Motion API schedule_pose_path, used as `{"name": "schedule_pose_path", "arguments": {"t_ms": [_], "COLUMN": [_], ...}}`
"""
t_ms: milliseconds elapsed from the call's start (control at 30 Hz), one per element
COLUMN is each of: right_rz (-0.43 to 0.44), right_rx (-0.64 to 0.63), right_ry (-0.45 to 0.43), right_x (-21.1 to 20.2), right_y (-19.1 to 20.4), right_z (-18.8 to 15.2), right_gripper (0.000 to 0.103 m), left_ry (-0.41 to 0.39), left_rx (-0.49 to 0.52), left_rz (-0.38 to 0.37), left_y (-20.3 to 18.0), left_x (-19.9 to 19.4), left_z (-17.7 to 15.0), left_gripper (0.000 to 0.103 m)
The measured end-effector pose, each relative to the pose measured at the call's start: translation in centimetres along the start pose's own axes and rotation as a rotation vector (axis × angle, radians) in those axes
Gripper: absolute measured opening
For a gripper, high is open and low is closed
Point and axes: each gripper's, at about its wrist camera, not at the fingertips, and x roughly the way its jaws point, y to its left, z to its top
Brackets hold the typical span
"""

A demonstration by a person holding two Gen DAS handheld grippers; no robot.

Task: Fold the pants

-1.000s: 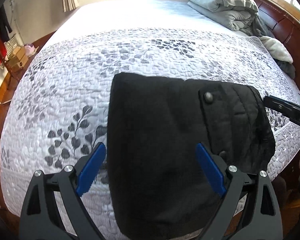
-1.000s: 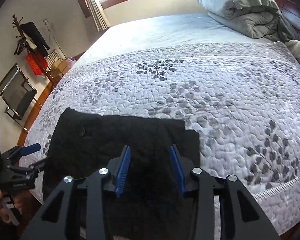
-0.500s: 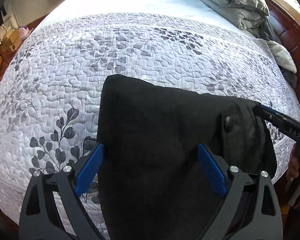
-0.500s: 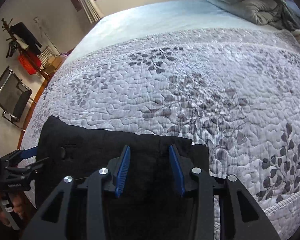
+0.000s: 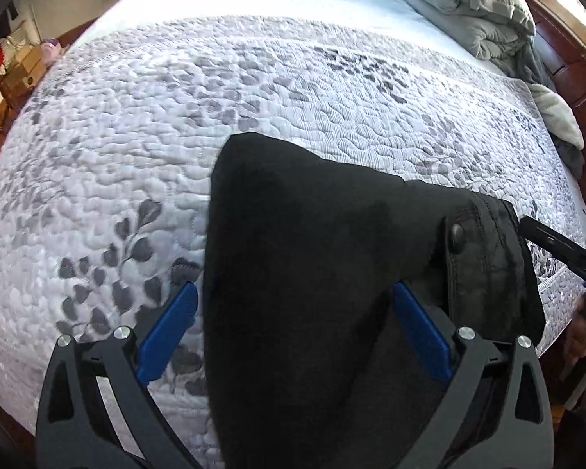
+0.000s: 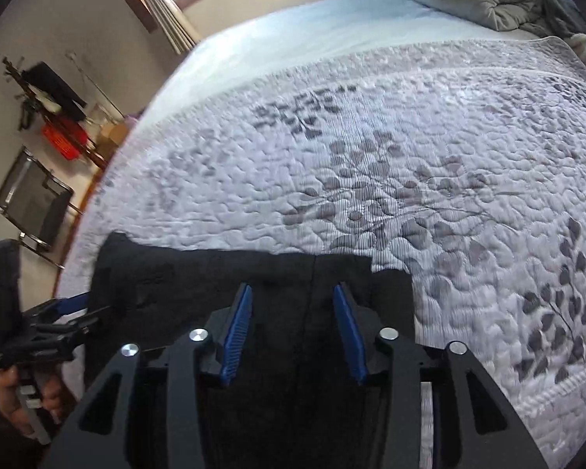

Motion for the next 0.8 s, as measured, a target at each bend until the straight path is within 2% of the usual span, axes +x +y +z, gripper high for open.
{"name": "schedule_pose_path", "arguments": {"t_ms": [67,200,300,433,633,733,800], "right_rz": [-0.027,-0.068,-0.040,0.040,0.096,0.096,0.108], "right_rx": [-0.026,-0.030,0.028,0.094,0.145,0.135,0.118], "right_ry": [-0.008,-0.001,0.019,0.045,0.049,0.059,0.067], "right_x": [-1.8,-4.4,-5.2,-5.0,-3.7,-3.0,-2.6], "right_y": [0.1,-0.9,-2.4,-3.8,-4.2,-3.8,-3.2], "right_z": [-1.3,-4.7,-7.1,-9.5,-10.1,-9.8,-9.8], "right_gripper": [0.058,0.061,0.061,0.062,0.062,0.062,0.057], "left_ry": [-0.023,-0.050,-0.051,-0.051,-0.040,-0.049,-0.056], "left_rx": [0.005,0.004,-0.007,0.014,0.032,0.041,0.043], "left_rz": [0.000,0.021,0.014,0.035,0.046,0.057,0.057], "left_y": [0.2,0.4,0.3,-0.2,-0.6,-0.7,-0.9], "left_x": [-1.2,-2.8,-3.3,-3.6,-3.6,-3.9,-4.2], "left_z": [-1.0,-3.5,-5.4,-7.5,-8.6,-8.8,-8.8], "left_gripper": [0.099,0.099,0.099,0.099,0.099,0.099,0.099]}}
